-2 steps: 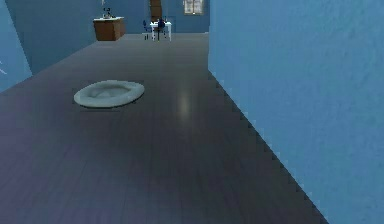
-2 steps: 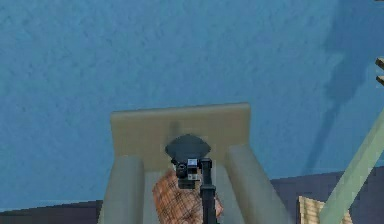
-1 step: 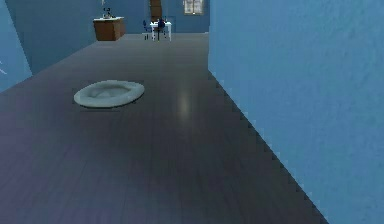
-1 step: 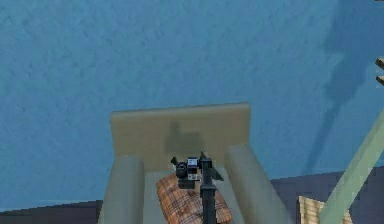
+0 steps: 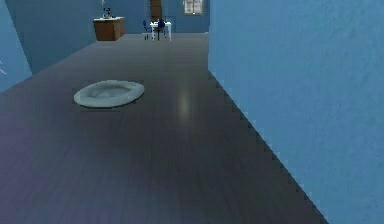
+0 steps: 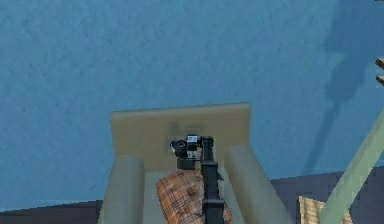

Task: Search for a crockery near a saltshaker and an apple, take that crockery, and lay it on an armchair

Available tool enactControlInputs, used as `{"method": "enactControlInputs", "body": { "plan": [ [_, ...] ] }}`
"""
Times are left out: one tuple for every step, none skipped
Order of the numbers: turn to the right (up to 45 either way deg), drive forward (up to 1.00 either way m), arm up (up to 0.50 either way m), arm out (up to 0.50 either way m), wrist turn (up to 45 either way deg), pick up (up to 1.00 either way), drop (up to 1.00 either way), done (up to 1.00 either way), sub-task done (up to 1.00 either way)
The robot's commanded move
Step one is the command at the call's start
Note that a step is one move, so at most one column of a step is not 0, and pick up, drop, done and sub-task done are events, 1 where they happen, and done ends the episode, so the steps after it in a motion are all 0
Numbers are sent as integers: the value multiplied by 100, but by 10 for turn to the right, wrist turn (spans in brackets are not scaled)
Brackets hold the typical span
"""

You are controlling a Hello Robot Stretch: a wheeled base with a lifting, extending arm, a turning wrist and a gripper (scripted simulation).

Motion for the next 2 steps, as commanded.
{"method": "enactControlInputs", "body": {
  "plan": [
    [0,0,0,-8,0,0,0,0,0],
    [0,0,0,0,0,0,0,100,0]
  ]
}}
